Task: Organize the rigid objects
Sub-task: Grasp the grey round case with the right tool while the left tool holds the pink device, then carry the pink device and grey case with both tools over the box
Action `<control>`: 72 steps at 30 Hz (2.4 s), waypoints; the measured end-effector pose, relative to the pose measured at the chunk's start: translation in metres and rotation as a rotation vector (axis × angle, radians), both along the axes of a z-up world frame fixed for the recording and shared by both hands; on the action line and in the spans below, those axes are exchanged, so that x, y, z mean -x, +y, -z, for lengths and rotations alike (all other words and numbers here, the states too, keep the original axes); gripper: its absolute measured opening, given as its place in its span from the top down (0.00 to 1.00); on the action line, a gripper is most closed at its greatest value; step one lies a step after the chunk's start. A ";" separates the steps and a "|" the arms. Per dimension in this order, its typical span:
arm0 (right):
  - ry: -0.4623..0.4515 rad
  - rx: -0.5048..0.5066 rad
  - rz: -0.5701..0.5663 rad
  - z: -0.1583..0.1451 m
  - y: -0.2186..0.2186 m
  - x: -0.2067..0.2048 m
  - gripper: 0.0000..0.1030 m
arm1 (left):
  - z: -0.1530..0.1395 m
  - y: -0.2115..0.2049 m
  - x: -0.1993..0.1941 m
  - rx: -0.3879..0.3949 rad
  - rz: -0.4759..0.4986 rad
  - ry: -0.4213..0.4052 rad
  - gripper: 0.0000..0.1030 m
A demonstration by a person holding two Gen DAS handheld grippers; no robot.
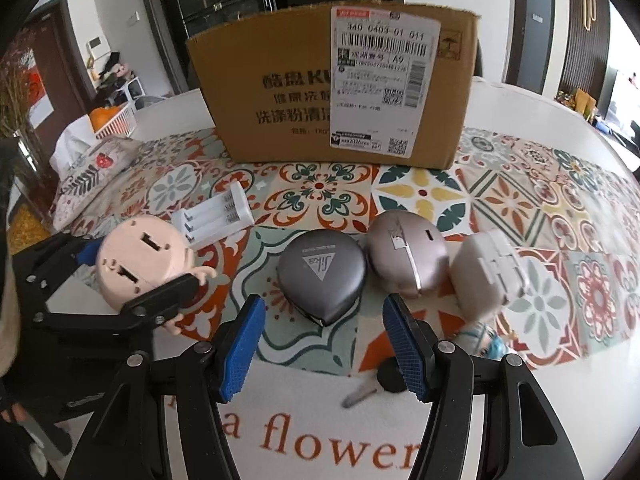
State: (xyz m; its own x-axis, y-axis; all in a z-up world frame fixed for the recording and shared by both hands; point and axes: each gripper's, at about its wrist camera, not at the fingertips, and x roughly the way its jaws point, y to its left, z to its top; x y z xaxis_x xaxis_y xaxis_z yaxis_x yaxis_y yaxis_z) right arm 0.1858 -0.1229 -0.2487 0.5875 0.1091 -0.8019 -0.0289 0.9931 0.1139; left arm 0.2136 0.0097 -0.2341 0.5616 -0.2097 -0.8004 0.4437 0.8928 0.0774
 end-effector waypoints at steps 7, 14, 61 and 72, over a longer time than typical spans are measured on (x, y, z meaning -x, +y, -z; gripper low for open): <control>0.014 0.003 -0.028 0.011 0.007 -0.016 0.40 | 0.001 0.011 -0.007 0.032 -0.043 0.018 0.31; -0.005 0.046 -0.031 0.014 0.013 -0.031 0.40 | 0.004 0.019 -0.014 0.035 -0.074 0.012 0.31; -0.256 0.054 0.031 -0.164 -0.032 -0.022 0.46 | -0.167 -0.010 -0.016 0.155 -0.112 -0.186 0.31; -0.239 0.010 0.040 -0.199 -0.049 -0.056 0.46 | -0.210 -0.027 -0.046 0.153 -0.071 -0.233 0.31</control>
